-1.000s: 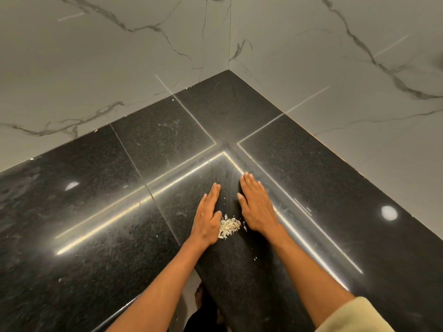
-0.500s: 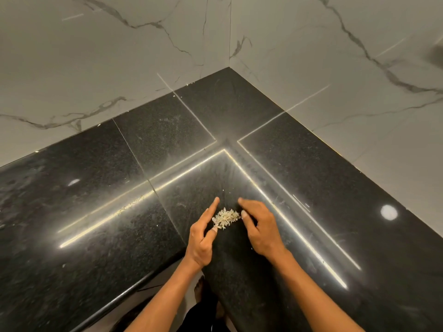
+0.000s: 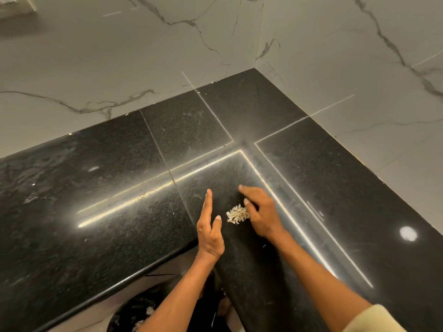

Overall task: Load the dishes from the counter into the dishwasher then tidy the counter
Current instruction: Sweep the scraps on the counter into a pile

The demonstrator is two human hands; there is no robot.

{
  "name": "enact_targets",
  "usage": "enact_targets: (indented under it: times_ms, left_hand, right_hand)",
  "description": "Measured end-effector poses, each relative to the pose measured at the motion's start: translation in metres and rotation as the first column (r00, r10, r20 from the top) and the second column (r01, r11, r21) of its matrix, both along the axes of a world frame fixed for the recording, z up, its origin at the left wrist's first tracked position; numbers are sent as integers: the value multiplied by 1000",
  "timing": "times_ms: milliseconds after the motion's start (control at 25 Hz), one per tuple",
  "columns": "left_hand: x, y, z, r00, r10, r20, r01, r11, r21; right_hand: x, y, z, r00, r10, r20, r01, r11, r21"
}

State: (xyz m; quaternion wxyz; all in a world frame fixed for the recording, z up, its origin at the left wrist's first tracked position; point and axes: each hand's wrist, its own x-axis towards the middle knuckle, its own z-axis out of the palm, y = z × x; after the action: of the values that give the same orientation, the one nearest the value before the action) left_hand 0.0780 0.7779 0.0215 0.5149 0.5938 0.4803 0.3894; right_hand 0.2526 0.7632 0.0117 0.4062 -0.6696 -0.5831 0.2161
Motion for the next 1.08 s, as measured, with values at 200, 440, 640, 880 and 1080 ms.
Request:
enact_targets:
  times_ms: [200,440,640,880,1080]
  left_hand:
    - [-5,-6,-1,999,39,-6,-39,999,-4]
    - [-5,-5,-9,994,-26,-105,33,997,65]
    - [-1,-9,-8,991,-55,-126,62,996,59]
    - [-6,-9,-2,1000,22,13,-22,1000,-3]
    - [-14,-20,-3,998,32,47,-32,999,-5]
  right_hand:
    - [16,62,7,936,256,242,-180,938,-295]
    - [-8,-20,-6,892,396,220,-365,916,-169]
    - [-8,-60,4,937,346,48,-340,935,-103]
    - [-18,-2,-2,907,385,172,-361,920,-154]
    - [-22,-40,-4,848,489,203,-471,872,-134]
